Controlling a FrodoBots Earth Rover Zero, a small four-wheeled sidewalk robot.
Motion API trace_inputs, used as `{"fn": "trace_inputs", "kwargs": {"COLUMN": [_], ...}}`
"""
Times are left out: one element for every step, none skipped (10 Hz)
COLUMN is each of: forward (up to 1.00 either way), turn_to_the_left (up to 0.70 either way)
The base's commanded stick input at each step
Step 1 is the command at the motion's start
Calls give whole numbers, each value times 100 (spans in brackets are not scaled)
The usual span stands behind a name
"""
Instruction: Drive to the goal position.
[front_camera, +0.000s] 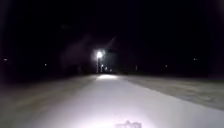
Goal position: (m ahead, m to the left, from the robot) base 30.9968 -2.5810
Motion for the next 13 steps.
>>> {"fn": "trace_inputs", "kwargs": {"forward": [70, 70, 70, 70, 70, 70, 70, 70, 70, 70, 70, 70, 70], "turn_to_the_left": [0, 0, 0, 0, 0, 14, 14, 14, 14, 14, 14, 14, 14]}}
